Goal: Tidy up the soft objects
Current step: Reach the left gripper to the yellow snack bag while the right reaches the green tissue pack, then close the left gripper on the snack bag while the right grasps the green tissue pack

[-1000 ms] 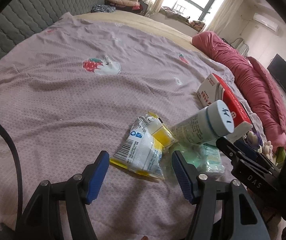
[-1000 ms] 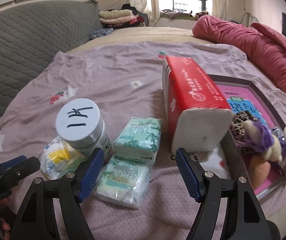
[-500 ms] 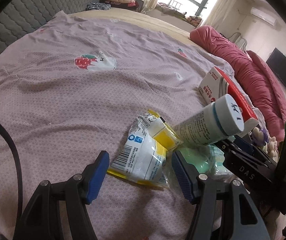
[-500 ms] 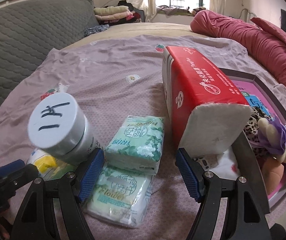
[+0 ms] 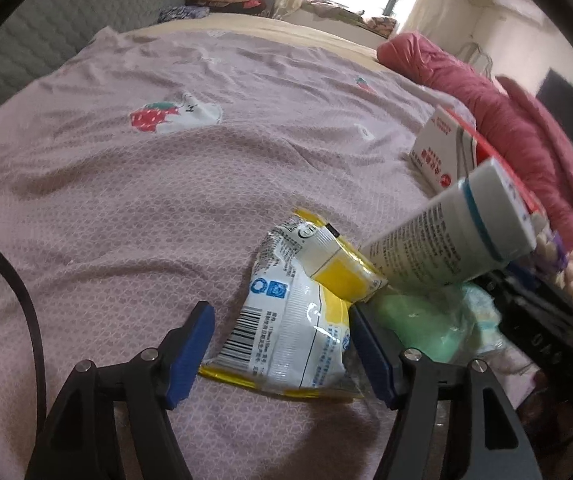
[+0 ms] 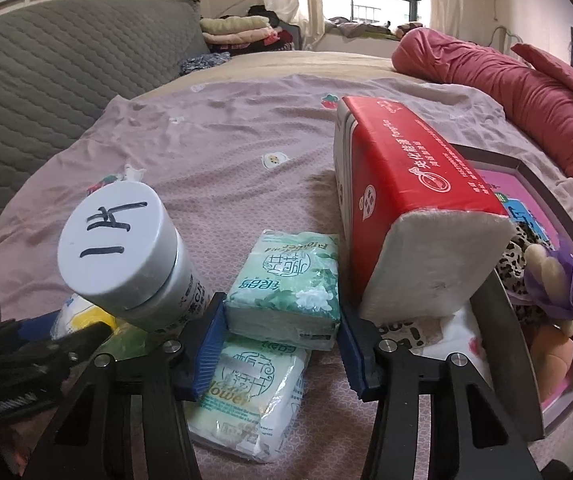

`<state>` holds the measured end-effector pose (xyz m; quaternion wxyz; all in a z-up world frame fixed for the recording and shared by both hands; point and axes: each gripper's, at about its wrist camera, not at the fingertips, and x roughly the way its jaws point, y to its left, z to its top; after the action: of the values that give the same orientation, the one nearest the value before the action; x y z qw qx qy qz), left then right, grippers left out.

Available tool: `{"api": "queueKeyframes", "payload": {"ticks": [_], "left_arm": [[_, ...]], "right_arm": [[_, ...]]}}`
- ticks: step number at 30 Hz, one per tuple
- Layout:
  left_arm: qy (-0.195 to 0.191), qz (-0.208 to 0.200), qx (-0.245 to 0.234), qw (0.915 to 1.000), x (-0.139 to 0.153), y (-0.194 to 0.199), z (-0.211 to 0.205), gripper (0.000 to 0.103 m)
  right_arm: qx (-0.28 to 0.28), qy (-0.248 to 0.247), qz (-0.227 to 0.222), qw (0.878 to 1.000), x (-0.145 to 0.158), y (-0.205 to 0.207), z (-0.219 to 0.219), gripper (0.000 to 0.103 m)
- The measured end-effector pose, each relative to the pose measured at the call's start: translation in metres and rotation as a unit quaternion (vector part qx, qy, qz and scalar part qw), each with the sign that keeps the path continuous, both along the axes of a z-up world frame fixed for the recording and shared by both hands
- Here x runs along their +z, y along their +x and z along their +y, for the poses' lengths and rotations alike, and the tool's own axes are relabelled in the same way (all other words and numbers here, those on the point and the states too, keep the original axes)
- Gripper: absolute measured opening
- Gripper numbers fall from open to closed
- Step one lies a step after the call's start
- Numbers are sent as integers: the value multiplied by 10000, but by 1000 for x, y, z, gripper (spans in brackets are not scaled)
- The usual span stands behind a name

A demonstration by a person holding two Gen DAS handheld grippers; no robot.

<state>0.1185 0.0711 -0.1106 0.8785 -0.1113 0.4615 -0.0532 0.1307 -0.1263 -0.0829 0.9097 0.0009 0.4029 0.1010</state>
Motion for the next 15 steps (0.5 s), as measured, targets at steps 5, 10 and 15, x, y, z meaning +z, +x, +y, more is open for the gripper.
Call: {"api": "queueKeyframes", "payload": {"ticks": [5,10,15], "left_arm": [[86,-99,-71,9999,-1,-1,-2,58],[-48,-103,-35,9999,0,-2,5,53],[-39,-186,100,9998,6,-9,10,53]], "right_arm": [[68,51,-26,10000,7,-8,-5,52],[101,79,-32,9999,14,-19,-13,52],[237,38,-169,9996,27,-36,-16,52]]}}
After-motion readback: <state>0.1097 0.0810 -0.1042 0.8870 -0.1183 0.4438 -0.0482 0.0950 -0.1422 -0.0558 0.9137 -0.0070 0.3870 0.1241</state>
